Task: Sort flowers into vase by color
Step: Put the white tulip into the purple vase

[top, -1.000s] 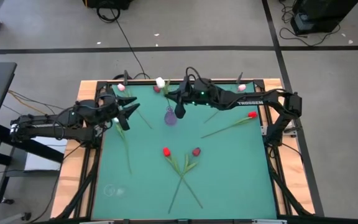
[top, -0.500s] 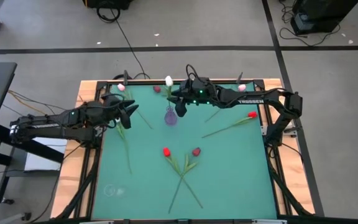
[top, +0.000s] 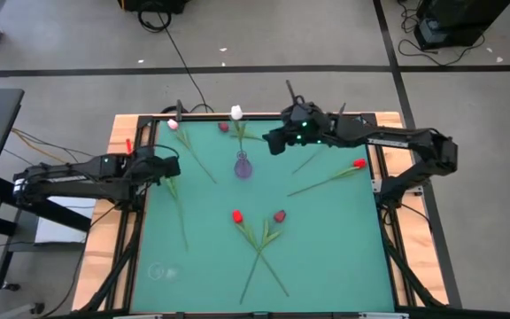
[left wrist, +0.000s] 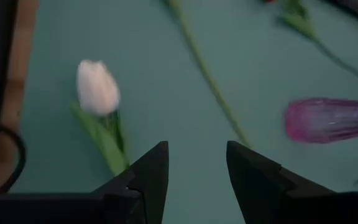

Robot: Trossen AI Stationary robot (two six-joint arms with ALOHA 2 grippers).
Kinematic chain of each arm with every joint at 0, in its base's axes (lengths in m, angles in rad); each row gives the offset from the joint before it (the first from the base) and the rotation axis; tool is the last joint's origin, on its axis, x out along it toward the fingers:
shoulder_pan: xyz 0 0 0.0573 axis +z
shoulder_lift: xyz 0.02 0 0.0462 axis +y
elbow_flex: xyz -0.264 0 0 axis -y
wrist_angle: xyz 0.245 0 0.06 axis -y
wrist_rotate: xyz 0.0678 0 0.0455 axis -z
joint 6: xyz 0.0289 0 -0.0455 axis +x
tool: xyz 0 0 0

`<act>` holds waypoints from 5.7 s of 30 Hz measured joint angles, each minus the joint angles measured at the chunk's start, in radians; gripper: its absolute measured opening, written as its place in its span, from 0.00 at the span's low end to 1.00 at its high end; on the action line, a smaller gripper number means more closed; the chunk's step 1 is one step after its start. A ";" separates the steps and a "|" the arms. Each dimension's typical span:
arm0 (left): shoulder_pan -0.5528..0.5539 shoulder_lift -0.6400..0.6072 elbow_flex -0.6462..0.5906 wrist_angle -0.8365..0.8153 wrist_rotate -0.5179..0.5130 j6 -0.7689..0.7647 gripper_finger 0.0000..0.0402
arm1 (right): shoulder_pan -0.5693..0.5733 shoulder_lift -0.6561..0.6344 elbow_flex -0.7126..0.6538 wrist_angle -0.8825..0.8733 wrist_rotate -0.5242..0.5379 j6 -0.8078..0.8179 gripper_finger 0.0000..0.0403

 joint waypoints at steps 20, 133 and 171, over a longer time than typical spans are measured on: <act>0.006 0.423 0.000 -0.005 0.238 -0.125 0.42 | -0.037 -0.196 0.001 -0.052 -0.012 0.017 0.50; -0.240 0.376 0.444 0.946 0.186 1.409 0.47 | 0.351 0.124 0.001 0.801 -0.006 -0.484 0.01; -0.260 -0.171 0.236 0.696 0.166 1.434 0.53 | 0.182 0.080 0.246 0.303 0.075 -0.566 0.01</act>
